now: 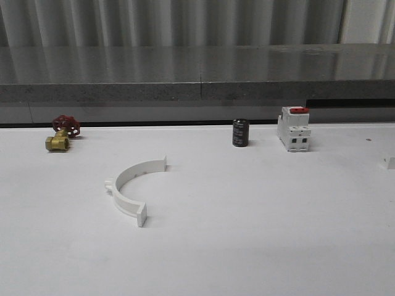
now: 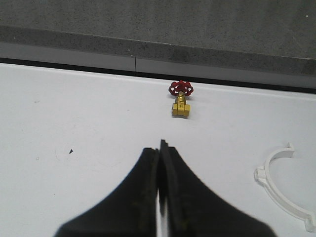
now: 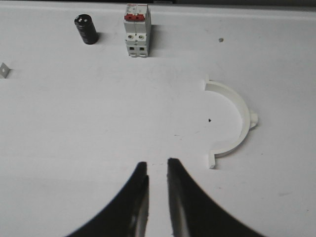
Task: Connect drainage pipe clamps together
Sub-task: 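Move the right gripper to the other white clamp half and grasp it, then carry the held clamp half toward the placed half, facing its open side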
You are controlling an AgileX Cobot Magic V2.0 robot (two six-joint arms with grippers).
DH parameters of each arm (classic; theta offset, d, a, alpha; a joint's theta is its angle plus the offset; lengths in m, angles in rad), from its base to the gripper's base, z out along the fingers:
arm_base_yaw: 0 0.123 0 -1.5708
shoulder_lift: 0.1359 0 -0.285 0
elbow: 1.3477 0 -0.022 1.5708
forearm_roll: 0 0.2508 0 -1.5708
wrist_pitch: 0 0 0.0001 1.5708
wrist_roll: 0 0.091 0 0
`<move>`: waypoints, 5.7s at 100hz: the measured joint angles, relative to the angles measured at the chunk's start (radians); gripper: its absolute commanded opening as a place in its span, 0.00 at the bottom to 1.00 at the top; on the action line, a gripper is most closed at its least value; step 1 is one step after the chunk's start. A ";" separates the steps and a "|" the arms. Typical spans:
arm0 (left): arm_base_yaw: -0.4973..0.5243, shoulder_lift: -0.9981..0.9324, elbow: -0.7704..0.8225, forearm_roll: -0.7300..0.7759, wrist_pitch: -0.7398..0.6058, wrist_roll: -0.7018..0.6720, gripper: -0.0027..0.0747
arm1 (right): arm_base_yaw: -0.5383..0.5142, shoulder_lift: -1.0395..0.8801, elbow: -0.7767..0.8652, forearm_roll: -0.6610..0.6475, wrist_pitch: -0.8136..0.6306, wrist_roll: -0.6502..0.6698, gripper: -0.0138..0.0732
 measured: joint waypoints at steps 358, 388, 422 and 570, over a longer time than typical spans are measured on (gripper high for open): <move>0.000 0.000 0.000 0.016 -0.002 0.000 0.01 | -0.320 1.230 -0.625 0.021 0.149 -0.311 0.70; 0.000 0.000 0.000 0.016 -0.002 0.000 0.01 | -0.320 1.263 -0.627 0.034 0.147 -0.311 0.70; 0.000 0.000 0.000 0.016 -0.004 0.000 0.01 | -0.323 1.265 -0.629 0.044 0.175 -0.307 0.23; 0.000 0.000 0.000 0.002 -0.004 0.000 0.01 | 0.491 1.210 -0.800 -0.233 0.191 0.651 0.18</move>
